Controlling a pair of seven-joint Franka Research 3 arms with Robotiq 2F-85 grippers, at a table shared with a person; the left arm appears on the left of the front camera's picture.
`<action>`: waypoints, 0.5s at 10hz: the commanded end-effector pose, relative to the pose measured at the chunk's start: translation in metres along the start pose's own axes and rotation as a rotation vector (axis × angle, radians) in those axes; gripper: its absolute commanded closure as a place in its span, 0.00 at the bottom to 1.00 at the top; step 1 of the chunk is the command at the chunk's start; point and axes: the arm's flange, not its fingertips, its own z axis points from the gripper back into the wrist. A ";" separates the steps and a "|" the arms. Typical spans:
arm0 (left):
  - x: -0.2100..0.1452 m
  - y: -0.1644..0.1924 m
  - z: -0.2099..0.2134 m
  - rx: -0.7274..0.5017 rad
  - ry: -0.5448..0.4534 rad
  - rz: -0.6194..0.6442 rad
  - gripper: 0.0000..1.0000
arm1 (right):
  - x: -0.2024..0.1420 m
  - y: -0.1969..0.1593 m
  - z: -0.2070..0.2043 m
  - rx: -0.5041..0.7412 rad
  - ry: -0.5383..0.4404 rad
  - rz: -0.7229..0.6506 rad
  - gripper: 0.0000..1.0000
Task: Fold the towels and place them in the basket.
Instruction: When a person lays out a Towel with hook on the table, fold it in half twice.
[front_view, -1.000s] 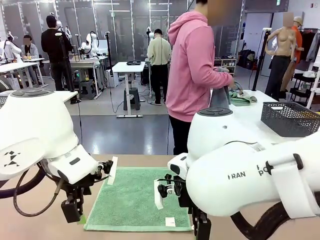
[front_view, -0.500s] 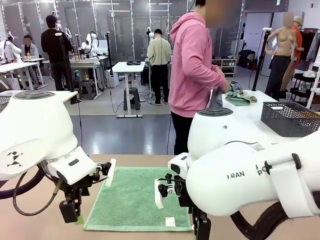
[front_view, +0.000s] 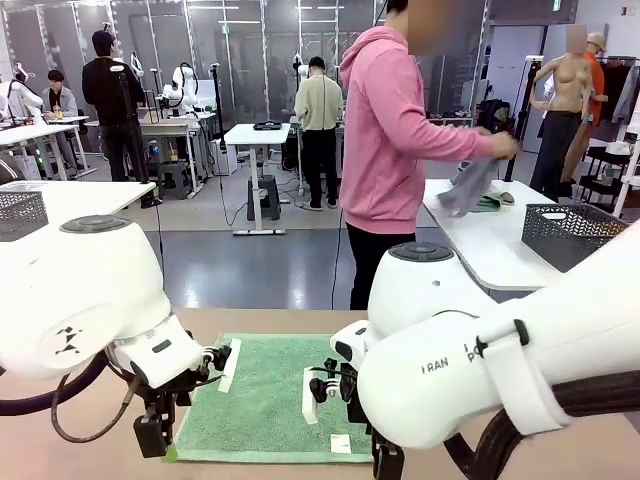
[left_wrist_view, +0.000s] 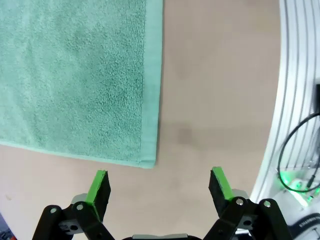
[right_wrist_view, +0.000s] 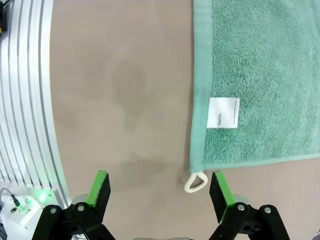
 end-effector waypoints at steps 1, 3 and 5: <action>0.000 0.004 -0.017 0.002 -0.026 -0.023 0.00 | -0.004 0.002 -0.018 -0.013 -0.015 0.041 0.00; -0.001 0.008 -0.031 -0.009 -0.018 -0.015 0.00 | -0.005 0.000 -0.025 -0.012 -0.021 0.043 0.00; 0.001 0.011 -0.038 -0.002 -0.004 -0.013 0.00 | -0.005 -0.004 -0.029 -0.009 -0.022 0.041 0.00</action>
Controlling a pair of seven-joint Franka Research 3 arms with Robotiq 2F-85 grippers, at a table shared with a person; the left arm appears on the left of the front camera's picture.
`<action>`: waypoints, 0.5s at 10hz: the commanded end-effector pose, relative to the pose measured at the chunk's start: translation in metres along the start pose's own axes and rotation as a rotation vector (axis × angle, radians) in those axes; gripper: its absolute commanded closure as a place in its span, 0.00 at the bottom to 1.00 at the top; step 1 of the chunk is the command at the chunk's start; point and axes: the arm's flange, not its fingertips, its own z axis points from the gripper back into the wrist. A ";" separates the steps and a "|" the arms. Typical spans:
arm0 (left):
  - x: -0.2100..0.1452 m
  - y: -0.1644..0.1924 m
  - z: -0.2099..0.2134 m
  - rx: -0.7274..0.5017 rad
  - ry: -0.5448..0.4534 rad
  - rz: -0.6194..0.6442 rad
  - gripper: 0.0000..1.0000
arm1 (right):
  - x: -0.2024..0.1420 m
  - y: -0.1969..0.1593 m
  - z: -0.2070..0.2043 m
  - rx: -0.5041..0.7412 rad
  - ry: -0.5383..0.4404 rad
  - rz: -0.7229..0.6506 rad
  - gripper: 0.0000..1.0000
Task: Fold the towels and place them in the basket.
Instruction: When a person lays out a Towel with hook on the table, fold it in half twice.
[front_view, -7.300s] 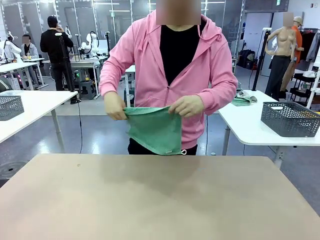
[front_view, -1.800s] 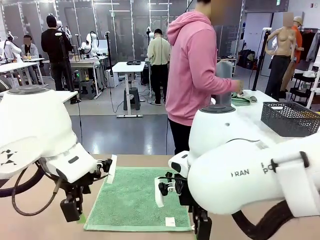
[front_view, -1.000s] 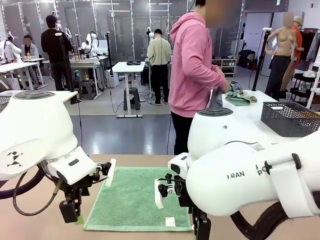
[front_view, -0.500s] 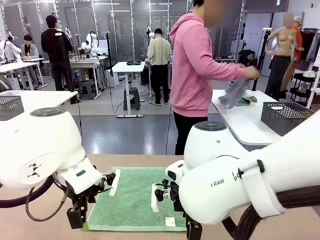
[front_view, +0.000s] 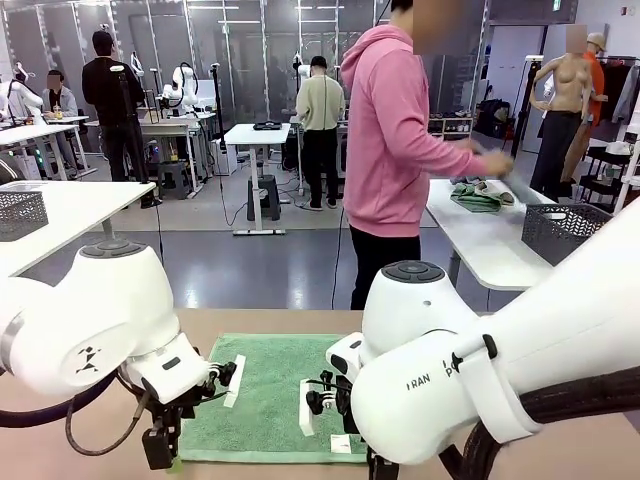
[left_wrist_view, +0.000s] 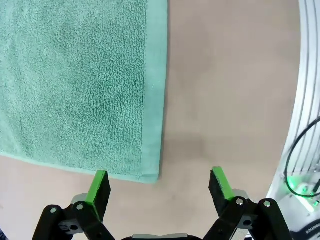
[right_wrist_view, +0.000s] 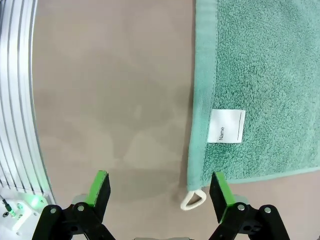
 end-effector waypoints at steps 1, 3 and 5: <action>0.002 0.005 -0.007 0.014 -0.024 -0.016 0.00 | -0.007 0.001 -0.006 -0.003 -0.021 0.022 0.00; 0.001 0.006 -0.013 0.000 -0.028 -0.012 0.00 | -0.009 -0.002 -0.008 0.000 -0.023 0.018 0.00; 0.000 0.009 -0.018 -0.007 -0.041 -0.005 0.00 | -0.010 -0.006 -0.010 0.009 -0.022 0.014 0.00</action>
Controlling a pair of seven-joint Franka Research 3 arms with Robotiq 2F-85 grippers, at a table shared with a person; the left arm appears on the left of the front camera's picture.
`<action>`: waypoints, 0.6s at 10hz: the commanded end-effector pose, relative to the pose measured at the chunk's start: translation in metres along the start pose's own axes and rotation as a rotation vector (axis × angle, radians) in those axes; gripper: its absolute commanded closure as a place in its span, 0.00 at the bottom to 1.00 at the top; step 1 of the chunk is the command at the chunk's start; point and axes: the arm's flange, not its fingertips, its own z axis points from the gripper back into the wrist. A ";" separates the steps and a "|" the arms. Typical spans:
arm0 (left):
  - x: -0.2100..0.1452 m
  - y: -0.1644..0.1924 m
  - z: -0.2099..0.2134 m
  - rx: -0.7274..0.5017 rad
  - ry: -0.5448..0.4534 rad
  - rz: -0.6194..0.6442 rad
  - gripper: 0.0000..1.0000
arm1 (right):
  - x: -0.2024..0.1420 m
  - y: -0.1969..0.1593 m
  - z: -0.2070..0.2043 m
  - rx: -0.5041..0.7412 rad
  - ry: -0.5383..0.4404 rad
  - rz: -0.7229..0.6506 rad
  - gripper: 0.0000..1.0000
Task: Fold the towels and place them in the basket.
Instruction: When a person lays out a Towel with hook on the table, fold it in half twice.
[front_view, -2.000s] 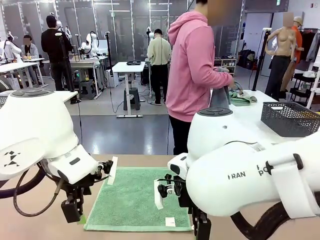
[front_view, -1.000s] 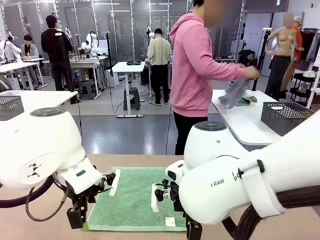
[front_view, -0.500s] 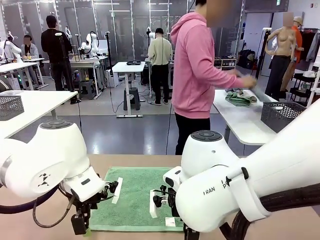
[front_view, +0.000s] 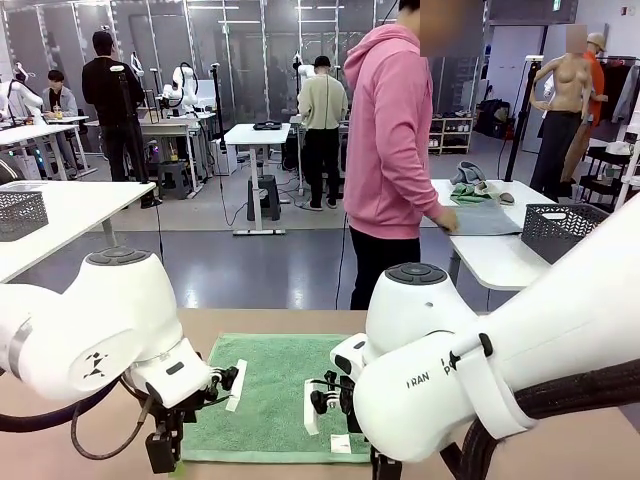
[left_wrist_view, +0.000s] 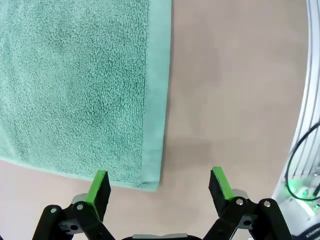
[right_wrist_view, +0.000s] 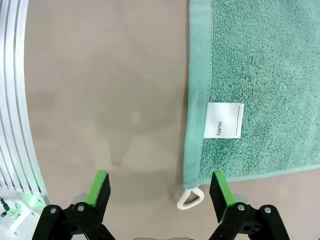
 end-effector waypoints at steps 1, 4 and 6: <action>-0.001 0.006 -0.009 -0.006 -0.049 -0.016 0.00 | -0.005 -0.002 -0.005 0.005 -0.029 0.016 0.00; -0.004 0.008 -0.017 -0.040 -0.044 -0.037 0.00 | -0.003 -0.011 -0.003 -0.009 -0.007 0.005 0.00; -0.007 0.009 -0.019 -0.048 -0.044 -0.035 0.00 | -0.001 -0.015 -0.005 -0.001 0.002 0.005 0.00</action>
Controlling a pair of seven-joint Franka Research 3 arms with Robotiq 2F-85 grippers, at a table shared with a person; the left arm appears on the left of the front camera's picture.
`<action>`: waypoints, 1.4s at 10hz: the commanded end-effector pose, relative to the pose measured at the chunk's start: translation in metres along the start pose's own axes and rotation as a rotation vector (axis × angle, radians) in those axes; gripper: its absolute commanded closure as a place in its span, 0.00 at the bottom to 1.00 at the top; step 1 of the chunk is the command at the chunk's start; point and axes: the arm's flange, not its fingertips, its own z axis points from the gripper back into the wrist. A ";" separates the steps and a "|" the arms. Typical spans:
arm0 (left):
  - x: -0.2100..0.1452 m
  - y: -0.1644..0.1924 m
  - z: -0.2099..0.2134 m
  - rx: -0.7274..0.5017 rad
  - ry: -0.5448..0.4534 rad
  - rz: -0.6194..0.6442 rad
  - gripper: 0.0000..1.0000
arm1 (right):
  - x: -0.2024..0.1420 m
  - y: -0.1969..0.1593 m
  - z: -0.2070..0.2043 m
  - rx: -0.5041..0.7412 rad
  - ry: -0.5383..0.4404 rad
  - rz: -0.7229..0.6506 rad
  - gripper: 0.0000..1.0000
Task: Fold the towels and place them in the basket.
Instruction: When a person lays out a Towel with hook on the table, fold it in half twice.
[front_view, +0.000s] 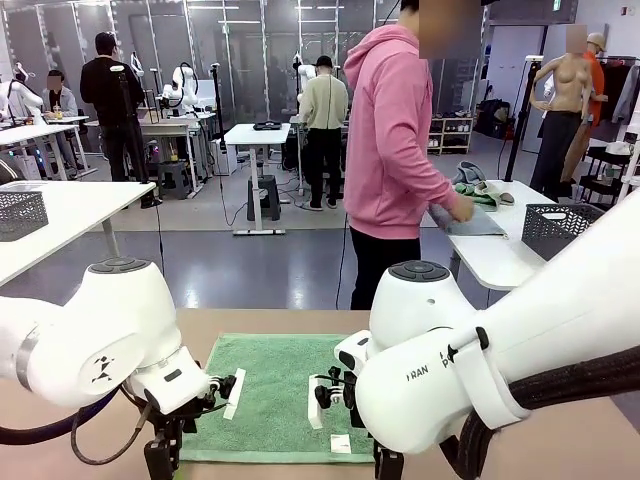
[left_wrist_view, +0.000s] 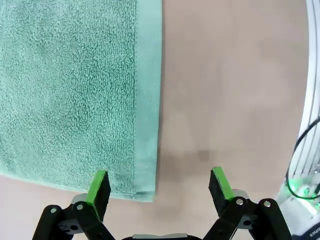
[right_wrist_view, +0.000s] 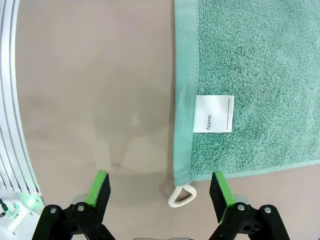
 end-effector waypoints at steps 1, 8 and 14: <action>-0.002 0.007 -0.004 -0.007 -0.028 -0.010 0.00 | 0.003 -0.008 -0.005 0.003 0.006 0.017 0.00; -0.007 0.013 -0.010 -0.036 -0.018 0.000 0.38 | 0.006 -0.012 -0.009 0.010 0.026 0.003 0.00; -0.010 0.010 -0.009 -0.031 -0.018 -0.006 1.00 | 0.007 -0.014 -0.009 0.010 0.030 -0.016 1.00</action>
